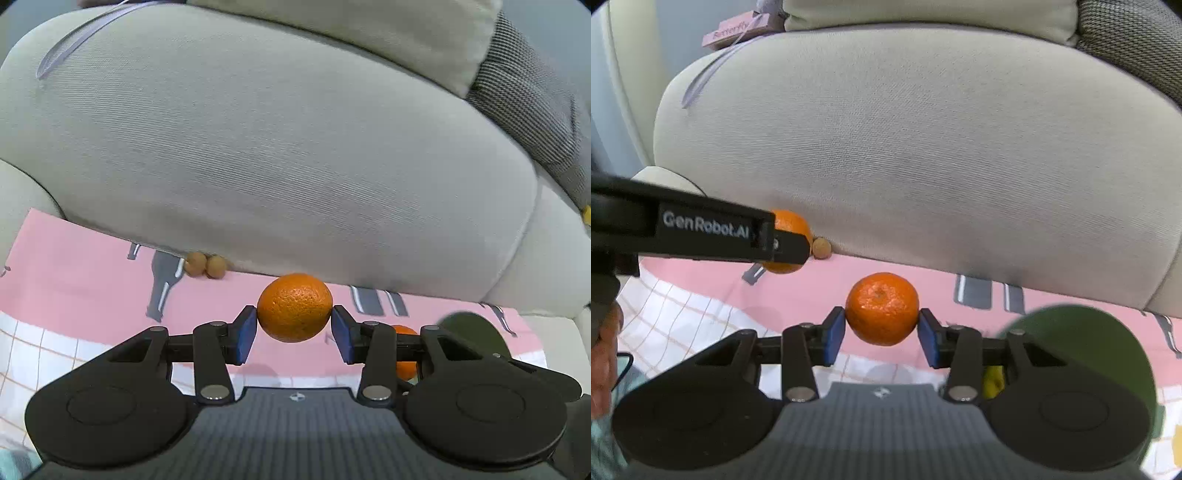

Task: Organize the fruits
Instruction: 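Carry mandarins over the green colander and open both grippers to drop them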

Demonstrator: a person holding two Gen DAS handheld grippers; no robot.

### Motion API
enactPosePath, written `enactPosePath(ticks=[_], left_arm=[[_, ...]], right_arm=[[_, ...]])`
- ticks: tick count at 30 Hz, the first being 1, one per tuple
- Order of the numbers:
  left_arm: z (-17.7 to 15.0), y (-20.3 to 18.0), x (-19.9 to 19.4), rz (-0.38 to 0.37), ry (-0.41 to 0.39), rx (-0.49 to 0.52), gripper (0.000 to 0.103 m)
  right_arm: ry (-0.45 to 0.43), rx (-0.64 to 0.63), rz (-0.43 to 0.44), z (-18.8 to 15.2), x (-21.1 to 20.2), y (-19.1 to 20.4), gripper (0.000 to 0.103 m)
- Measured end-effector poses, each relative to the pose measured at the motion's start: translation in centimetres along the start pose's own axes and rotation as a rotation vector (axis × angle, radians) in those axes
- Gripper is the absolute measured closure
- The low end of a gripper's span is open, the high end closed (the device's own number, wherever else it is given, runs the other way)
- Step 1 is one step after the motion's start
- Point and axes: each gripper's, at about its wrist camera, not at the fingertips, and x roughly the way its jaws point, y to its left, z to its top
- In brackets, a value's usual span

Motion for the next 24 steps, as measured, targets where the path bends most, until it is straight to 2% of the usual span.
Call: enactPosePath(ticks=[1,13,22,24], left_arm=[[-0.3,-0.4,-0.4,-0.004,-0.003,0.011,0.053],[-3.3,-6.2,-2.7,-0.074,0.007,0.162,0.055],[-5.0,-11.5,-0.8,-0.134,0.085,0.298,0.06],[-5.2,-12.4,0.1,-0.151,0.112,0.312,0.064]], right_arm=[[-0.005,-0.001,-0.002,-0.5,-1.0,0.8,0.063],[-0.043,0.051,-0.031,-5.7,-7.4,-2.3,0.063],[-0.056,0.131,-0.059,-8.0,-9.2,-6.0,0.063],[-0.049,0.149,-0.063,-8.4,-9.1,-7.0,0.063]])
